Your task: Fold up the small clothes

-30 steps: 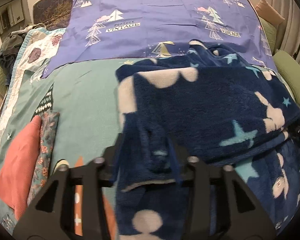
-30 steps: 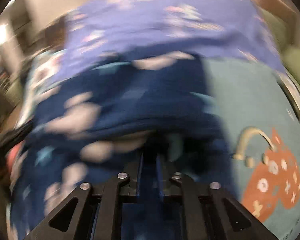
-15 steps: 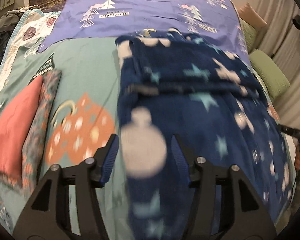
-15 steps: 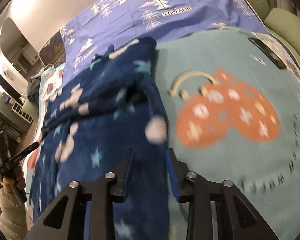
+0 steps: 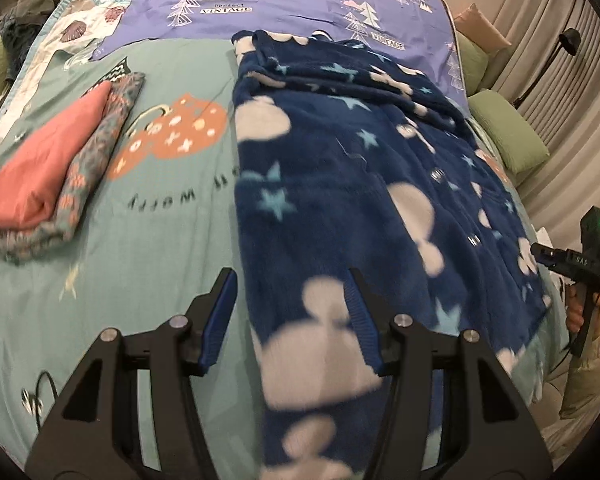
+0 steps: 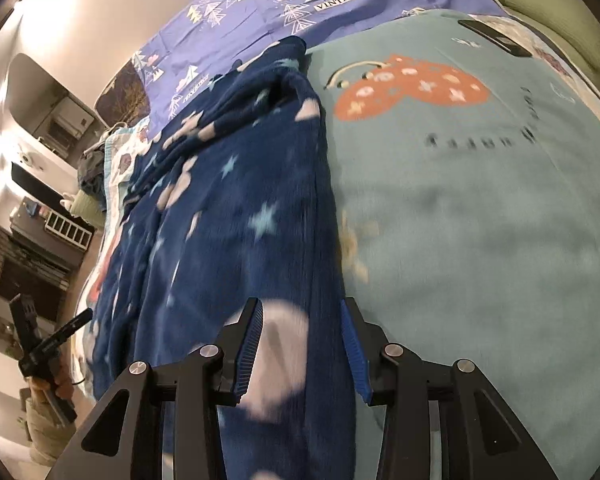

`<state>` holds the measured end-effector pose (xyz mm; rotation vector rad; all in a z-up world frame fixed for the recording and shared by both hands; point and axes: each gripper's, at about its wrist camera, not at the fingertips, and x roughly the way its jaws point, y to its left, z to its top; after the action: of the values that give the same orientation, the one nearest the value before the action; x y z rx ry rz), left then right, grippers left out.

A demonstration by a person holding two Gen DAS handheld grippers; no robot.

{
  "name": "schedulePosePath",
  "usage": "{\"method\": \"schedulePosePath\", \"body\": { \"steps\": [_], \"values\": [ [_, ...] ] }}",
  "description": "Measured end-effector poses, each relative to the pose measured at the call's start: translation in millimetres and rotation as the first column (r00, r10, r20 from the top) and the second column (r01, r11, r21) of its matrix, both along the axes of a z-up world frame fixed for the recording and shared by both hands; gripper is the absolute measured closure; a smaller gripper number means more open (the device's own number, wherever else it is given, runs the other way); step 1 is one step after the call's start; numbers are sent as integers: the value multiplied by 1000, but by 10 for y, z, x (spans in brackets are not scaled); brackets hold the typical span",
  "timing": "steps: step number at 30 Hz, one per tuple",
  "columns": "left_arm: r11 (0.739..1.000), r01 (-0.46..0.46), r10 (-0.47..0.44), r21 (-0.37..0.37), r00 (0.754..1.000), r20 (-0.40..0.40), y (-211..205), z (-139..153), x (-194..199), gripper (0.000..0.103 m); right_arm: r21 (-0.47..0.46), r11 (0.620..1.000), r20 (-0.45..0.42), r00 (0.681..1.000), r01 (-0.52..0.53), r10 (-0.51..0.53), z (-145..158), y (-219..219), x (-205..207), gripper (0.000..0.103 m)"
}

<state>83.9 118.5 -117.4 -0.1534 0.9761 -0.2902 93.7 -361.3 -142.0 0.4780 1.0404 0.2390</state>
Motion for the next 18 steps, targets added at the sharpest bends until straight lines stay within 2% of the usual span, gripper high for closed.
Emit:
{"method": "schedulePosePath", "body": {
  "steps": [6,9,11,13,15,18],
  "values": [
    [999,-34,34,17,999,-4,-23,-20,-370,46,3,999,4,999,38,-38,-17,33,-507,58],
    [999,-24,22,36,997,74,-154,130,-598,46,-56,996,78,995,72,-67,144,117,-738,57],
    [999,20,-23,26,992,124,-319,241,-739,46,-65,996,138,989,61,-51,278,230,-866,57],
    [997,69,-71,17,984,164,-507,304,-832,46,-81,997,200,980,14,3,398,453,-972,57],
    [990,140,-137,-4,975,176,-762,300,-904,51,-132,989,231,969,-60,89,437,735,-1023,57],
    [969,247,-246,7,959,141,-1214,159,-936,53,-285,945,237,943,-161,233,380,1254,-1057,57]
  ]
}}
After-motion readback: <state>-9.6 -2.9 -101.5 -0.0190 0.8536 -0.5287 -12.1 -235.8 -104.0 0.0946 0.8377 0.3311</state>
